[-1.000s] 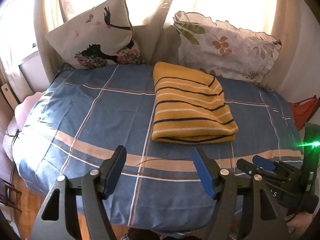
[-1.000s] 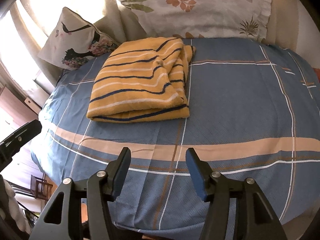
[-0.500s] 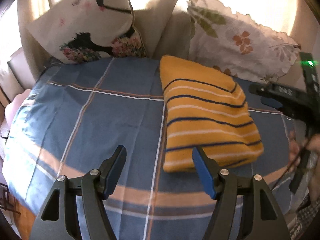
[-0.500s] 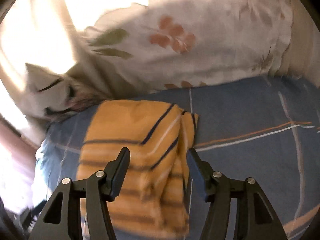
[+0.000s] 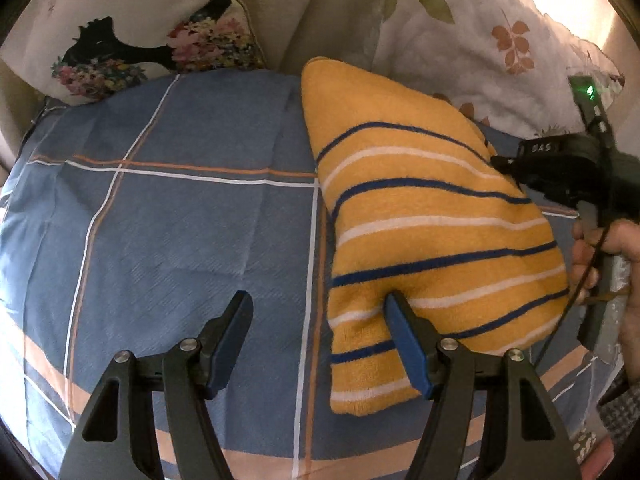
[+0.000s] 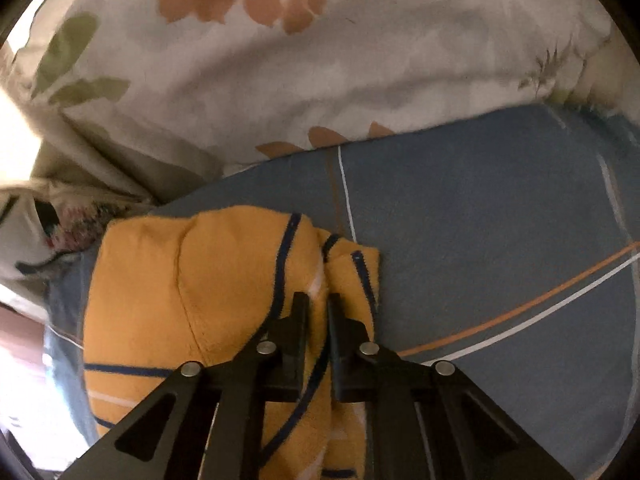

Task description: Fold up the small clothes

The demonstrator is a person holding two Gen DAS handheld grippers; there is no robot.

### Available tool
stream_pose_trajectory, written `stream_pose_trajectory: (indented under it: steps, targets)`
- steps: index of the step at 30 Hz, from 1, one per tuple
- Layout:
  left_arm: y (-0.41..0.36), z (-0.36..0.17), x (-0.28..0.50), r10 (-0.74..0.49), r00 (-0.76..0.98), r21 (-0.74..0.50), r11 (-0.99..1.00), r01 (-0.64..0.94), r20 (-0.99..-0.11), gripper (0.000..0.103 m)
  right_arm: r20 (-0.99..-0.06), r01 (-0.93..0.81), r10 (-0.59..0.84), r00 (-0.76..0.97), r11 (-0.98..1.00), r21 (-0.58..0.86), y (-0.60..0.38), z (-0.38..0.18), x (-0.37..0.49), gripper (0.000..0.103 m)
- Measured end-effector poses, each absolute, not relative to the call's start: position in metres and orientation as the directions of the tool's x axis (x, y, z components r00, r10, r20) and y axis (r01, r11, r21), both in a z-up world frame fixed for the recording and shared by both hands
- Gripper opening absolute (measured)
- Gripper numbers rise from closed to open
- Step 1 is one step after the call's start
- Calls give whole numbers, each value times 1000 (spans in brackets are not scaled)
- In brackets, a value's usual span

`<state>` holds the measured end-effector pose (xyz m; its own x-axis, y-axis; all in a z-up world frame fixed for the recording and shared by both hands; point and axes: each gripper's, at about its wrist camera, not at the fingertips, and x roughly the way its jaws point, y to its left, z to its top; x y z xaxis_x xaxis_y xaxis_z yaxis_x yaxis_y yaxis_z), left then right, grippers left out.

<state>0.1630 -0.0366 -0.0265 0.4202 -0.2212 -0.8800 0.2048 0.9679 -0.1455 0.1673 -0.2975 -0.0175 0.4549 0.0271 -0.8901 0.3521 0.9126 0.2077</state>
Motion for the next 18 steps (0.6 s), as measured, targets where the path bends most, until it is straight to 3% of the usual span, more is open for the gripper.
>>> stream_pose_trajectory:
  steps: [5, 10, 14, 15, 18]
  targets:
    - [-27, -30, 164, -244, 405, -186, 966, 177, -881, 69, -834, 272, 30, 551, 938, 213, -271, 19, 139, 13]
    - [-25, -24, 158, -238, 426, -188, 970, 156, -873, 68, -878, 187, -13, 479, 979, 87, -241, -6, 130, 13]
    - [-21, -5, 144, -233, 476, -185, 972, 147, -848, 68, -866, 173, -36, 499, 983, 59, -242, 7, 117, 14]
    - [-20, 1, 142, -227, 496, -178, 973, 145, -838, 68, -863, 166, -38, 504, 985, 54, -242, 11, 109, 15]
    - [-18, 25, 123, -155, 600, -102, 987, 123, -784, 69, -850, 141, -94, 518, 990, -24, -237, 27, 91, 32]
